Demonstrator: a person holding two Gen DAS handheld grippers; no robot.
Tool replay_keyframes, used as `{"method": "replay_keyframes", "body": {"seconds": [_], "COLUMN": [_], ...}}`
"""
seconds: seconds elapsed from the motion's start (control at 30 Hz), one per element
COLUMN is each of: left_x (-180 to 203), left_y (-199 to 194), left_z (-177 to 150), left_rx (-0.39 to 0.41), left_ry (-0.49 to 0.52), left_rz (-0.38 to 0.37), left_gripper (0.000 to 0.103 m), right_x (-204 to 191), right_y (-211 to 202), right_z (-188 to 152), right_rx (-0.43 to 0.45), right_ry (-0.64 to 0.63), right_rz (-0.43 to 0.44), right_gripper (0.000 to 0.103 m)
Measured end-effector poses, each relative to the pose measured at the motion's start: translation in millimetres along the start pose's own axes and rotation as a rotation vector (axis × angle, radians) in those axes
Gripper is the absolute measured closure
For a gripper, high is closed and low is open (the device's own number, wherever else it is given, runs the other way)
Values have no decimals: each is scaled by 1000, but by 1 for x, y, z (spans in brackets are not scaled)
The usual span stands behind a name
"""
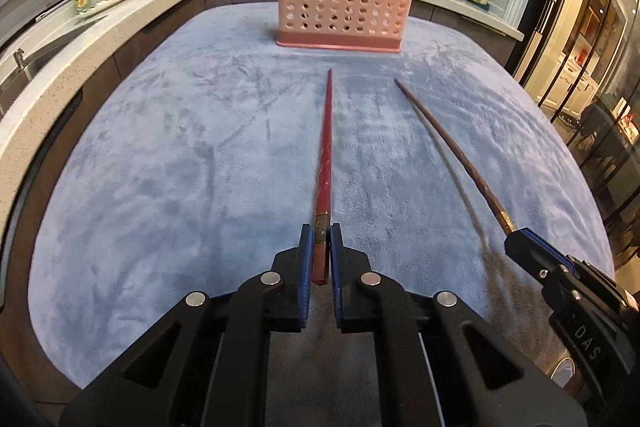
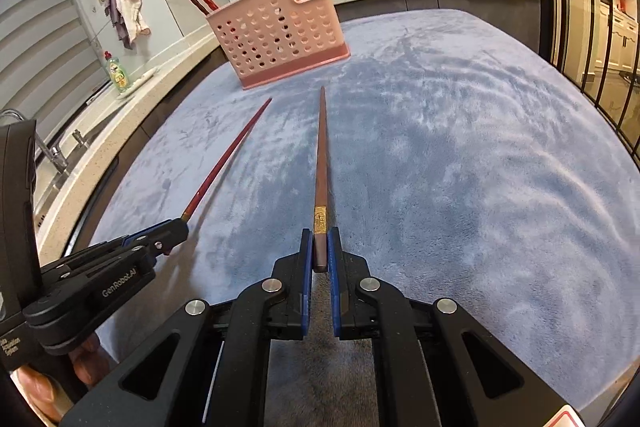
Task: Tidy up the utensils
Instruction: 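Lift both chopsticks and lower them into the pink holder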
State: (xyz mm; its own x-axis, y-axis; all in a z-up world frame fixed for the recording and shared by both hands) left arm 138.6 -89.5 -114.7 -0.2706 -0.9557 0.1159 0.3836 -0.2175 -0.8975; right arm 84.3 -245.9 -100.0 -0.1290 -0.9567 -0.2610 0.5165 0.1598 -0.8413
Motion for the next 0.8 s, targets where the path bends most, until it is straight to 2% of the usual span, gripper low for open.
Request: {"method": "replay_keyframes", "body": {"seconds": [0.23,0.57,0.8], "left_x": [-16,-33,-32], "left_y": [-63,-134,-153], "left_z": [12,52,95], "left_rx": [109,251,309], "left_ry": [-34,-64,-51], "left_rz": [-39,-51,-37], "left_gripper": [96,96,96], "right_x": [-7,-17,-21], "right_y": [-50,-126,-135], "right_z": [21,77,113], "right_rx": [95,260,296], "right_ry": [-10,-24,-28], "right_rz": [31,69,81], "right_gripper": [96,96,96]}}
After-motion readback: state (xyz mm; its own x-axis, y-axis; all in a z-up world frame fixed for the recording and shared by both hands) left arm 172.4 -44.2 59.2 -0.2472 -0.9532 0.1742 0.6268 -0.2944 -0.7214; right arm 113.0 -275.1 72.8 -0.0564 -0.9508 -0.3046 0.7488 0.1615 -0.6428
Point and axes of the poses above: each gripper's, at about its wrist camera, not at the fingertips, and y roughly the way its jaws point, x to its right, z to its top, the point moved 10 cm from there along y, roughly the way its jaws point, and after that the axes turned 14 degrees about -x, right-handed, at the moved point
